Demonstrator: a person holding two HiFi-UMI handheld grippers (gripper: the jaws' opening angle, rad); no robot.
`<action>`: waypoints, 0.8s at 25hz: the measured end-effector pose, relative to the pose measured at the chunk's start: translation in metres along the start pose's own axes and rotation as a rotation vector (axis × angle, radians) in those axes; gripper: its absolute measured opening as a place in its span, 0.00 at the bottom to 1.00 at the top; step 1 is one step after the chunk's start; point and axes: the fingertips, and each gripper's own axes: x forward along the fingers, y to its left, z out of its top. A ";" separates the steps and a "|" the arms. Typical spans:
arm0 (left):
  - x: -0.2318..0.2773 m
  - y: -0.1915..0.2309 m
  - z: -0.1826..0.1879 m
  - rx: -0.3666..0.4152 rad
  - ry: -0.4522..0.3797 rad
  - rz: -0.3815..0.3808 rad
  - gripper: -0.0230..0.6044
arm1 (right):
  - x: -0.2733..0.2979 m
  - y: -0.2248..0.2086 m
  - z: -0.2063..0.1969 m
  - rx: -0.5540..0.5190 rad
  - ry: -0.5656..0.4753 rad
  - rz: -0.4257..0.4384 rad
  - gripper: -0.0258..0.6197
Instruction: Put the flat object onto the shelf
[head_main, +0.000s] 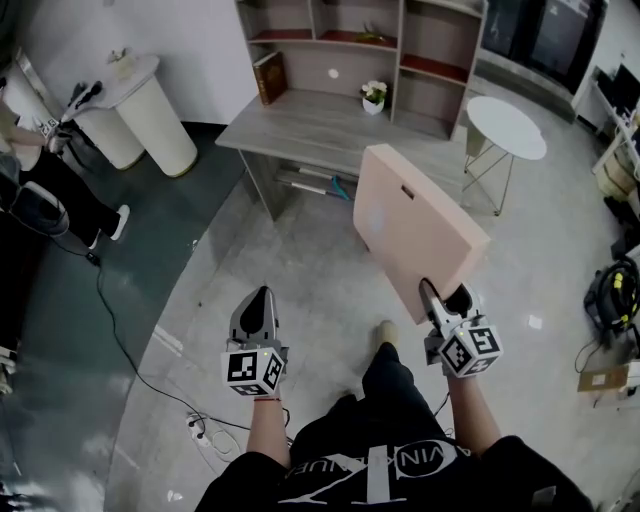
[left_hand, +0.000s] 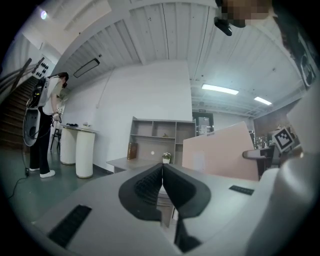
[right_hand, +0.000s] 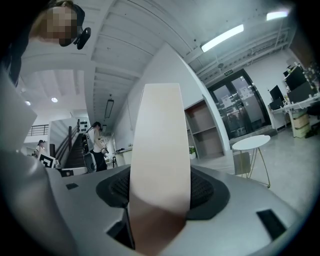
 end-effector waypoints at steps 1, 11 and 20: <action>0.008 0.000 0.001 -0.001 0.001 0.000 0.05 | 0.006 -0.004 0.000 0.003 0.002 0.000 0.49; 0.126 -0.028 0.002 0.007 0.026 -0.074 0.05 | 0.070 -0.065 0.015 0.027 0.017 0.006 0.49; 0.226 -0.052 0.013 0.012 0.041 -0.087 0.05 | 0.129 -0.135 0.031 0.139 0.030 0.012 0.49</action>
